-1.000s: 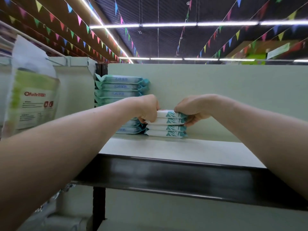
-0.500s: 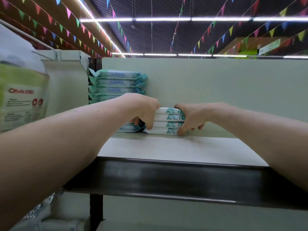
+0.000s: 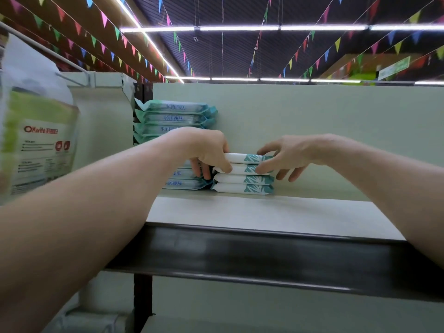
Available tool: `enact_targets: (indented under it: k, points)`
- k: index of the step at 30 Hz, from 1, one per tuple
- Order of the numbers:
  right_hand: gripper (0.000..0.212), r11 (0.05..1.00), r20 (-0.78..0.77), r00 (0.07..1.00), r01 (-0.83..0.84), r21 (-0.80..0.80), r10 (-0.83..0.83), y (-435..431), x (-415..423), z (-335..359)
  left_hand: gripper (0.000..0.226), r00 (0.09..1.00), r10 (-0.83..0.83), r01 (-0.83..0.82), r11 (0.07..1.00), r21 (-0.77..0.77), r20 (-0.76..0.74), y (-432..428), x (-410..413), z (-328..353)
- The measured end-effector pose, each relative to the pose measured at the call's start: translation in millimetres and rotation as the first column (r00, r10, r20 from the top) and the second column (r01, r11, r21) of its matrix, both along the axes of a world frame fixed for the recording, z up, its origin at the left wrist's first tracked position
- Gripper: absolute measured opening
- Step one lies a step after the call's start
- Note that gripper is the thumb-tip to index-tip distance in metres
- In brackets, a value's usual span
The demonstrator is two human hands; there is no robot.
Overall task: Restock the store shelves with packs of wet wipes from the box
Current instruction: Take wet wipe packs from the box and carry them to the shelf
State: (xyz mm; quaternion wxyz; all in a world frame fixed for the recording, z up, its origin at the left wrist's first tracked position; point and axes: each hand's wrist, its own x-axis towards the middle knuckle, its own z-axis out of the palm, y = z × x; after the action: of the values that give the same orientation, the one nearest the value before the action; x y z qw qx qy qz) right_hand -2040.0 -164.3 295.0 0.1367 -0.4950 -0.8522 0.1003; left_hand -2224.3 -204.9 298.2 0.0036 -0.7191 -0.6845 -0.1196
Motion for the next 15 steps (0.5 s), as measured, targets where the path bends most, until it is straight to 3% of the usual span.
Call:
enact_targets:
  k: [10, 15]
  points:
    - [0.046, 0.994, -0.017, 1.0, -0.019, 0.106, 0.021, 10, -4, -6, 0.022, 0.999, 0.045, -0.044, 0.998, 0.054, -0.028, 8, 3, -6]
    - [0.042, 0.997, -0.001, 1.0, -0.004, 0.078, 0.004, 4, 0, -2, 0.036, 0.98, 0.013, -0.019, 0.999, 0.029, 0.199, 0, 2, -1]
